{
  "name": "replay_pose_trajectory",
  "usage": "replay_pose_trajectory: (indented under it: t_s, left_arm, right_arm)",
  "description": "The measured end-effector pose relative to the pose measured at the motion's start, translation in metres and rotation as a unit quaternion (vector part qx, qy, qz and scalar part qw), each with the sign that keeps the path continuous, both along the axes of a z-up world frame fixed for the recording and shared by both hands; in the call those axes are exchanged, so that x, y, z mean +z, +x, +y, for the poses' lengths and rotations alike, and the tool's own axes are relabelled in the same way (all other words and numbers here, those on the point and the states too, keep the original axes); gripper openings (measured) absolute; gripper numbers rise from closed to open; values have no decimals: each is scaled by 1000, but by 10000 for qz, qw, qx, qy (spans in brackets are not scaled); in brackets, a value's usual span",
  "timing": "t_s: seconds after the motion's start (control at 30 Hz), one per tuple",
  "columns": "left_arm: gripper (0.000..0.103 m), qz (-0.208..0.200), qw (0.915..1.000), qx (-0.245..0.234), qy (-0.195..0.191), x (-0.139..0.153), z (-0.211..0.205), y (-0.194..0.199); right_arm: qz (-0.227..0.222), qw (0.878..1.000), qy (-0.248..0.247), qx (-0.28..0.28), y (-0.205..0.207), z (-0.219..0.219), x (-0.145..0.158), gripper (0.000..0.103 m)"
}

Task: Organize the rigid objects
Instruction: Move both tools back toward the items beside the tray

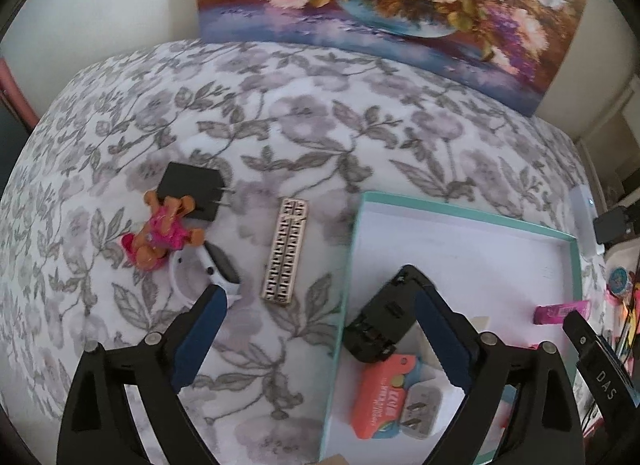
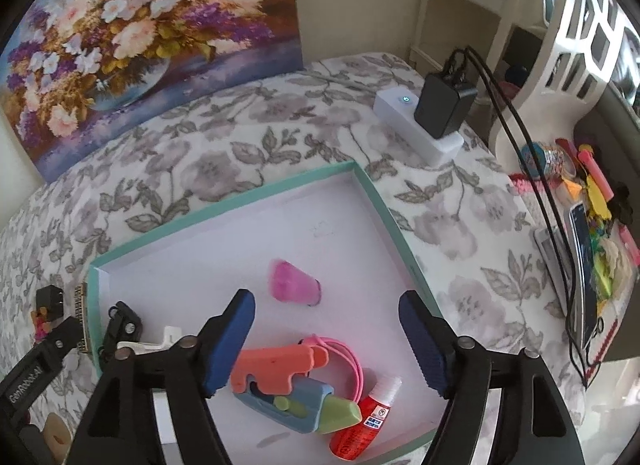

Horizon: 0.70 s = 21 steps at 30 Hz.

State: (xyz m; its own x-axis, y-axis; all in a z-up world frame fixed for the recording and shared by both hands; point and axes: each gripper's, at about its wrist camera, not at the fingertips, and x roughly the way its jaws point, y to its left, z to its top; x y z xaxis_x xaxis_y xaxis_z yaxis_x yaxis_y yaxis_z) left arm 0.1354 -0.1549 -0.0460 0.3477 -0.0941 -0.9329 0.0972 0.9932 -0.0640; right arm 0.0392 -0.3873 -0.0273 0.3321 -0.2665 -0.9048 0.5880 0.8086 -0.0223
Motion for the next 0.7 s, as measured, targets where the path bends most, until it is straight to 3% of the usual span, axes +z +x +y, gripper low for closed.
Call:
replay_pose_trajectory:
  t_s: [0.23,0.7]
  left_arm:
    - [103,69,9995,293,127,-8,13,3]
    - [103,460,9963,698,173,-24,40,10]
  right_arm:
    - [115,9997,85,-175,-3,-7,-9,102]
    - [253,9995,93,-150,-1,-6,-14,103]
